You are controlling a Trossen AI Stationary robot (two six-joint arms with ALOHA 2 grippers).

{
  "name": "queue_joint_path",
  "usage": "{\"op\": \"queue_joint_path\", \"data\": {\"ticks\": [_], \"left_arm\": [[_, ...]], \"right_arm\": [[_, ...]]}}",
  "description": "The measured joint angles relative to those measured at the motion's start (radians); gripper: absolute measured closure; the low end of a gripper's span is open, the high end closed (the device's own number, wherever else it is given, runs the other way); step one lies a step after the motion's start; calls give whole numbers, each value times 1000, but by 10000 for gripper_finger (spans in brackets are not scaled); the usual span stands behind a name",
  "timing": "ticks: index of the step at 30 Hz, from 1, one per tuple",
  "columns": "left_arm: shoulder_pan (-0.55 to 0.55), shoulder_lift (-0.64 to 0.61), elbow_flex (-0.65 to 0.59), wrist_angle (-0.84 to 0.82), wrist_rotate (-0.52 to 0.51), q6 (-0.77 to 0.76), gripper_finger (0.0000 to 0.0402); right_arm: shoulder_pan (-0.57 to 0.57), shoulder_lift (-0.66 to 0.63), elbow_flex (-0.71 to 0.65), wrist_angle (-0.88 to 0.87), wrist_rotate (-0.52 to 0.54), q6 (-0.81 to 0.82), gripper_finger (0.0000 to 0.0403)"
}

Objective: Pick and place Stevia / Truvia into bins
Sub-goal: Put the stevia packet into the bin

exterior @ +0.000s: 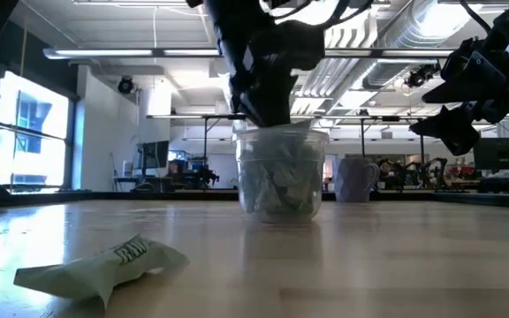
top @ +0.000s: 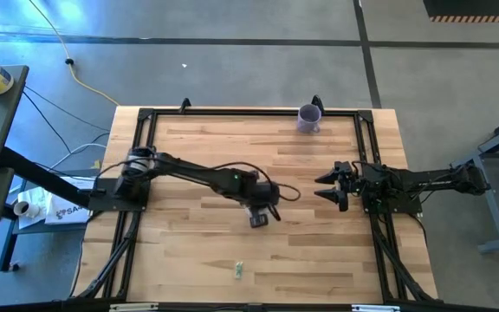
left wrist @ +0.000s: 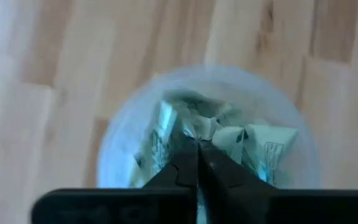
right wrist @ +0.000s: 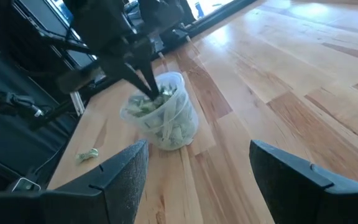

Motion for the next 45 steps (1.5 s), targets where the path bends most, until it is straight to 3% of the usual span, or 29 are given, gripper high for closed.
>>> {"op": "queue_joint_path", "data": {"ticks": [3,7,12,15,20,25,30,35,40,45], "left_arm": [[3,5,6,-12,69,-49,319],[-14,-18,56,-130,71,-120,246],[-70,-96,232,-231,-73,-153,180],[-107,-99,267,-249,-133,-168,160],[-189,-100,180,-310,-7,-457,159],[-304,-86,42,-88,-32,-854,167],[-387,15,6,-67,-22,-1139,167],[-451,89,11,48,24,-1272,167],[-487,132,9,53,26,-1390,167],[-506,176,10,17,24,-1408,168]], "right_arm": [[0,-5,0,0,0,0,132],[0,-8,0,0,0,0,132],[0,-9,0,0,0,0,132],[0,-10,0,0,0,0,132],[0,-9,0,0,0,0,132],[0,-9,0,0,0,0,132],[0,-9,0,0,0,0,132],[0,-9,0,0,0,0,132],[0,-8,0,-1,0,0,132],[0,-4,0,-1,0,0,132]]}}
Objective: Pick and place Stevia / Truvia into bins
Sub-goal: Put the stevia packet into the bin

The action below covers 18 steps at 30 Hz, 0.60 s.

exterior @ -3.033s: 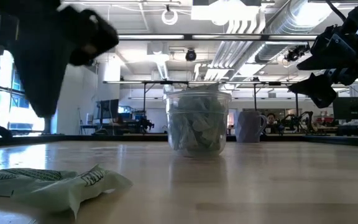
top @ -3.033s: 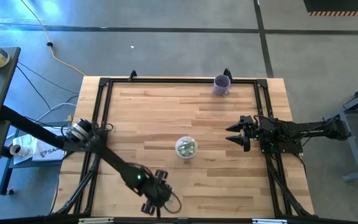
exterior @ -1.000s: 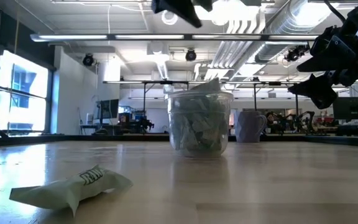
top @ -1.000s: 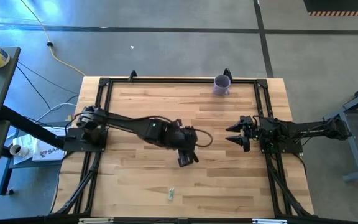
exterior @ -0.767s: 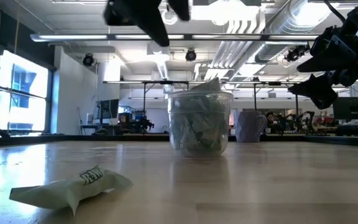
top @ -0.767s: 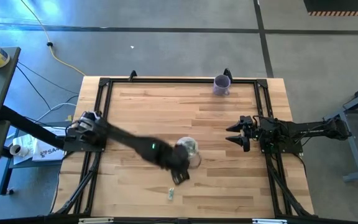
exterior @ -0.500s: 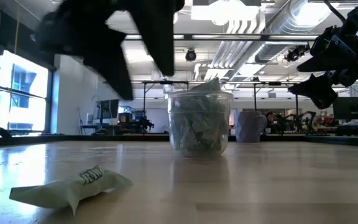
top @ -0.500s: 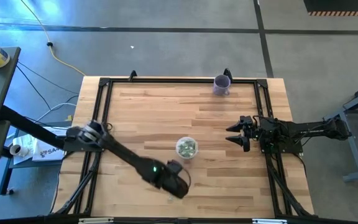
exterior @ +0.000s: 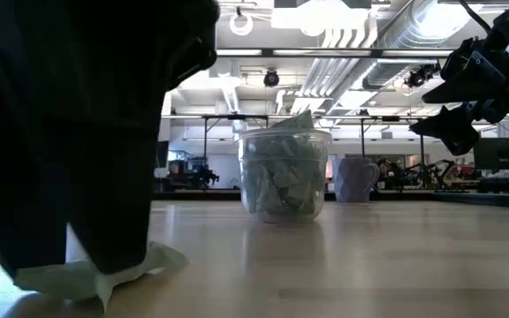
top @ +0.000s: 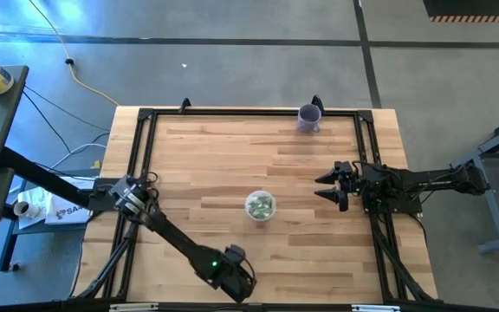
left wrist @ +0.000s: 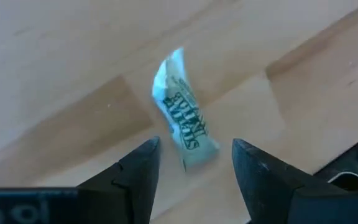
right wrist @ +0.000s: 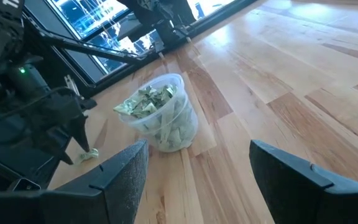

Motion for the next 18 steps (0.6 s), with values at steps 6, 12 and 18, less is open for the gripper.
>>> {"op": "queue_joint_path", "data": {"ticks": [6,12,18], "left_arm": [[8,39,7,-84,-62,51,232],[114,31,1,-225,-276,236,374],[239,-124,44,-463,-352,422,362]], "right_arm": [[0,2,0,0,0,0,132],[0,3,0,0,0,0,132],[0,2,0,0,0,0,132]]}}
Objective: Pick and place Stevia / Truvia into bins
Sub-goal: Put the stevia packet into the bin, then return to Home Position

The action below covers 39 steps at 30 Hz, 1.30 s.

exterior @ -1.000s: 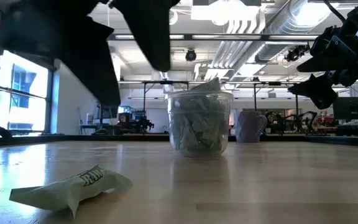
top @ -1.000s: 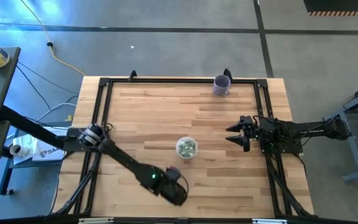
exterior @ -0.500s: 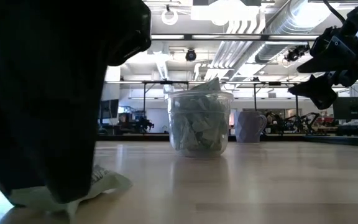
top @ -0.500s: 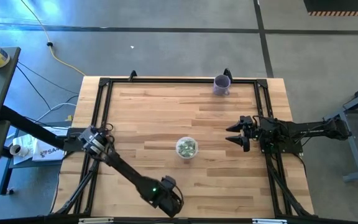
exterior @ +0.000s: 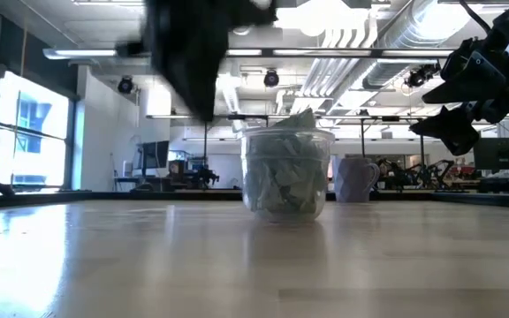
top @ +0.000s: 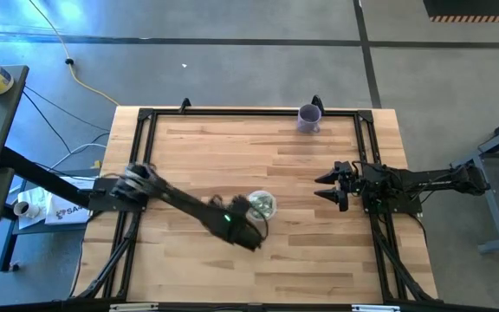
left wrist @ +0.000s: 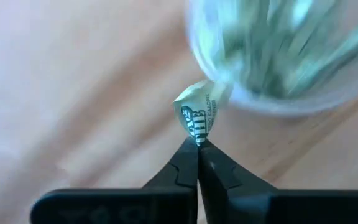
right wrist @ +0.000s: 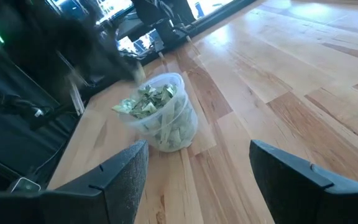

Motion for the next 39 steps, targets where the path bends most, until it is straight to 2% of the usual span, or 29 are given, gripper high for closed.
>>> {"op": "queue_joint_path", "data": {"ticks": [4,6,8,10,14,17,20,27,31,36,39], "left_arm": [[27,-125,93,-97,-155,123,381],[57,-172,135,-56,-222,214,381],[104,-199,173,8,-232,314,381],[151,-197,179,109,-174,432,377],[206,-108,165,314,39,572,377],[220,-16,165,302,130,547,377],[221,67,163,242,207,493,354],[219,77,202,183,244,445,266],[219,37,365,93,206,471,225],[201,32,656,-48,250,524,190],[169,-123,553,127,239,608,180]], "right_arm": [[0,-1,0,0,0,0,132],[0,-1,0,0,0,0,132],[0,-1,0,0,0,0,132],[0,-1,0,0,0,0,132],[0,-1,0,0,0,0,132],[0,-1,0,0,0,0,132],[0,-1,0,0,0,0,132],[0,-1,0,0,0,0,132],[0,0,0,0,0,0,132],[0,-9,0,5,1,0,132],[7,-27,0,91,3,0,132]]}}
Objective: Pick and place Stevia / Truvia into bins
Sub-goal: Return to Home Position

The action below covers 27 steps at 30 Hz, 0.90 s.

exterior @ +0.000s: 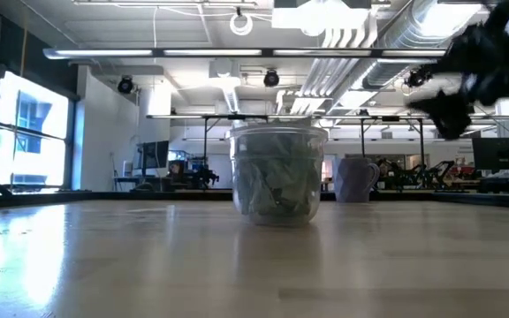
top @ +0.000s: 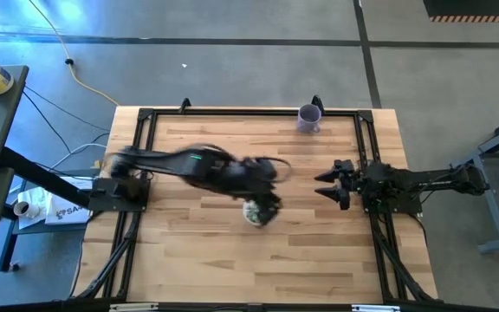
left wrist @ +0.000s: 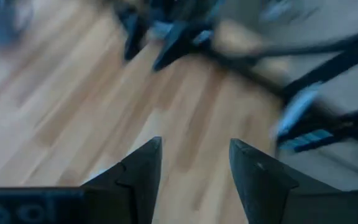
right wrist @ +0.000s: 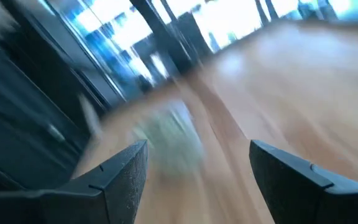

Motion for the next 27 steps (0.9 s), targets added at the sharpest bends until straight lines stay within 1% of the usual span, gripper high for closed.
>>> {"op": "queue_joint_path", "data": {"ticks": [2,3,4,5,6,7,8,9,11,13,14,17,18,20,22,24,27], "left_arm": [[-16,-82,-26,74,-33,28,178],[-29,-112,-38,54,-68,42,177],[-37,-133,-49,37,-115,59,177],[-52,-147,-58,49,-187,74,177],[-68,-154,-74,55,-269,77,177],[-72,-158,-96,40,-329,79,177],[-75,-157,-122,37,-355,80,177],[-77,-156,-157,56,-357,80,177],[-76,-152,-261,132,-322,75,177],[-76,-145,-388,283,-294,84,177],[-75,-144,-452,378,-252,108,179],[-74,-148,-622,720,-73,222,195],[-68,-151,-675,826,-33,253,204],[-54,-152,-764,983,46,298,226],[-18,-151,-840,1077,128,327,251],[18,-157,-892,1109,180,345,279],[52,-206,-957,1040,193,378,320]], "right_arm": [[12,-25,0,145,-1,0,132],[18,-35,0,205,-1,0,132],[25,-43,0,248,0,0,132],[31,-61,0,265,-2,0,132],[35,-70,0,249,-2,0,132],[36,-72,0,218,-2,0,132],[37,-83,0,163,-2,0,132],[38,-90,0,102,-2,0,132],[38,-95,0,5,-1,0,132],[36,-108,0,-55,-2,0,132],[36,-109,0,-71,-2,0,132],[36,-110,0,-83,-6,0,132],[36,-106,0,-83,-4,0,132],[36,-104,0,-85,-6,0,132],[36,-104,0,-85,-5,0,132],[36,-105,0,-87,-5,0,132],[36,-105,0,-88,-5,0,132]]}}
